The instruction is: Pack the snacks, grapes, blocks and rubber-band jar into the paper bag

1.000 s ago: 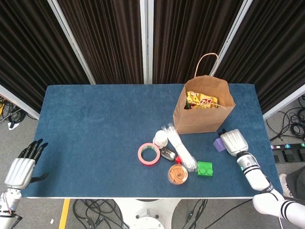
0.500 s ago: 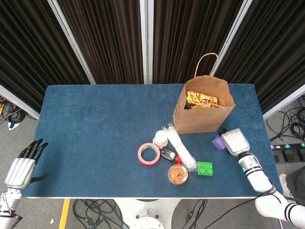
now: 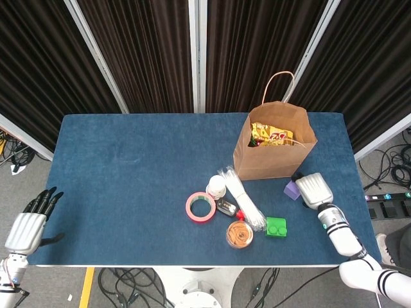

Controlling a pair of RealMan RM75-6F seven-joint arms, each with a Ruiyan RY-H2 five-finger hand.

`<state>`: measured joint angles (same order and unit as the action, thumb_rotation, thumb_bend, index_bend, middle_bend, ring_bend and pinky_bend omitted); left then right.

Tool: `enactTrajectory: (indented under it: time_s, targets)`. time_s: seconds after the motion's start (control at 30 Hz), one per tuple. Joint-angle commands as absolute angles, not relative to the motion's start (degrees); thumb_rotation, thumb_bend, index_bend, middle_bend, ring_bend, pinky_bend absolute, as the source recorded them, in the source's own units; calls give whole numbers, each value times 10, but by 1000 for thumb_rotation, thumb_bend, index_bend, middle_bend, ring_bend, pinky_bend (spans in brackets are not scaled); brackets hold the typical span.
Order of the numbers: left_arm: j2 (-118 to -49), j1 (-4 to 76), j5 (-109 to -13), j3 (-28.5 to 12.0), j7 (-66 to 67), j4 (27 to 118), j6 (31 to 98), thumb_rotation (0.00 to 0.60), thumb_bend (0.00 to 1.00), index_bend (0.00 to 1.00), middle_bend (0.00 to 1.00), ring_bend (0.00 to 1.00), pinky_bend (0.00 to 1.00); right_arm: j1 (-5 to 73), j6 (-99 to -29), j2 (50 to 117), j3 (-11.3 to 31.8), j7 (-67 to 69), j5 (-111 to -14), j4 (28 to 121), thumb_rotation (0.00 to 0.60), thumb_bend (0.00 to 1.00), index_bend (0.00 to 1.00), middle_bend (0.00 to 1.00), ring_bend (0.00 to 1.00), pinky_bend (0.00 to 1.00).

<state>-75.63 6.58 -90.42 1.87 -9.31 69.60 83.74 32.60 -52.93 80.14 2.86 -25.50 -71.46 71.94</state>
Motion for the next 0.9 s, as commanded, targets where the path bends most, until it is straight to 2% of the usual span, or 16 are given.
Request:
enactTrajectory:
  time_s: [0.03, 0.3, 0.63, 0.9]
  targets:
    - [-756, 66, -904, 18, -94, 696, 838, 600, 107, 123, 120, 21, 210, 328, -531, 807, 30, -249, -719, 717, 600, 0, 255, 292, 845, 881]
    - [-754, 66, -904, 18, -96, 697, 837, 600, 107, 123, 120, 21, 210, 324, -543, 800, 30, -237, -730, 726, 600, 0, 223, 294, 845, 881]
    - [-752, 66, -903, 17, -94, 699, 837, 600, 108, 123, 119, 20, 210, 328, -522, 811, 30, -261, -704, 715, 600, 0, 222, 295, 845, 881]
    - [-753, 66, -904, 18, -94, 698, 836, 600, 107, 123, 118, 20, 210, 330, -520, 821, 29, -271, -701, 707, 600, 0, 257, 304, 845, 881]
